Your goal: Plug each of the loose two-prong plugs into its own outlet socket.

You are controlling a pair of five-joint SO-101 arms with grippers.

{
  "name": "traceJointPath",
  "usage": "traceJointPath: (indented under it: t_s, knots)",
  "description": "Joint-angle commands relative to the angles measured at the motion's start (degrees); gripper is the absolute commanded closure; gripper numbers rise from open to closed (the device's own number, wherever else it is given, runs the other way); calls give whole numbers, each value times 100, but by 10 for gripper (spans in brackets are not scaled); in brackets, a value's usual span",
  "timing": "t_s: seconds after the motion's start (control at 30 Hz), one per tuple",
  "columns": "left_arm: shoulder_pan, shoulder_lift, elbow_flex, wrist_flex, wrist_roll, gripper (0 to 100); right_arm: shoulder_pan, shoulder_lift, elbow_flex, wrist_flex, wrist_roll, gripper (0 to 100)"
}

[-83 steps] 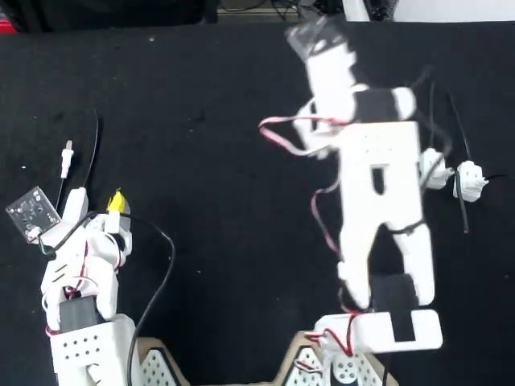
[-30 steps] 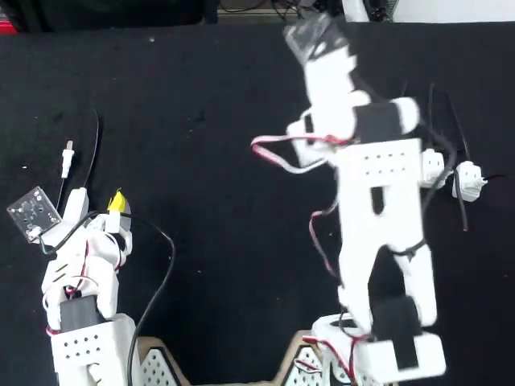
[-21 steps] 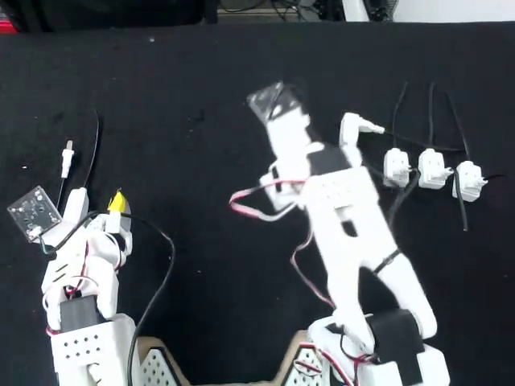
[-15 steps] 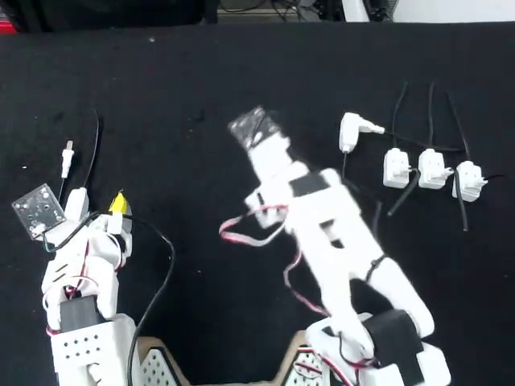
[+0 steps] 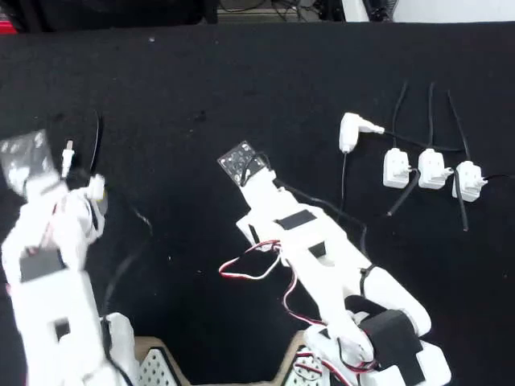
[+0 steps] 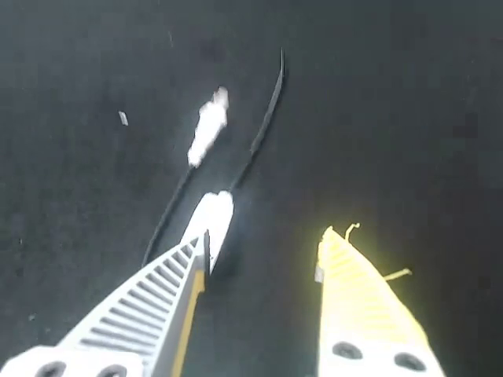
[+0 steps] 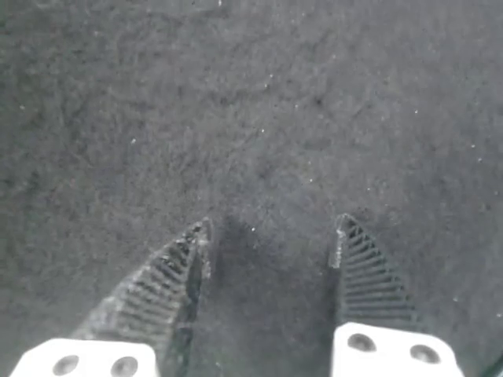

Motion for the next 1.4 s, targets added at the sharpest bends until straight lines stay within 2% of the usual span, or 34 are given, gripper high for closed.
traceJointPath:
  t_s: [0.0, 0.2, 0.43, 0.7, 1.0, 1.07, 1.17, 1.23, 1.37]
  knots:
    - [-171, 2409, -1727, 396, -879, 769, -79, -233, 4, -149, -62, 776]
    - [-541, 4343, -3284, 897, -2119, 769, -79, -233, 13, -149, -62, 776]
    - [-620, 5749, -4338, 1424, -2690, 766, -79, -233, 13, -149, -53, 776]
    - [-646, 6769, -4804, 1398, -2796, 767, -79, -233, 13, -149, -44, 776]
    - [-576, 7270, -5024, 1415, -2796, 770, -79, -233, 13, -149, -44, 776]
    - [-532, 7288, -5015, 1468, -2778, 813, -70, -242, 22, -149, -53, 776]
    - [-365, 7253, -5068, 1758, -2760, 986, 35, -277, 13, -132, -53, 776]
    - [-207, 7165, -5051, 2031, -2760, 935, 211, -286, -4, -141, -62, 776]
    - [189, 6664, -5059, 2549, -2673, 965, 536, -523, -13, -132, -431, 776]
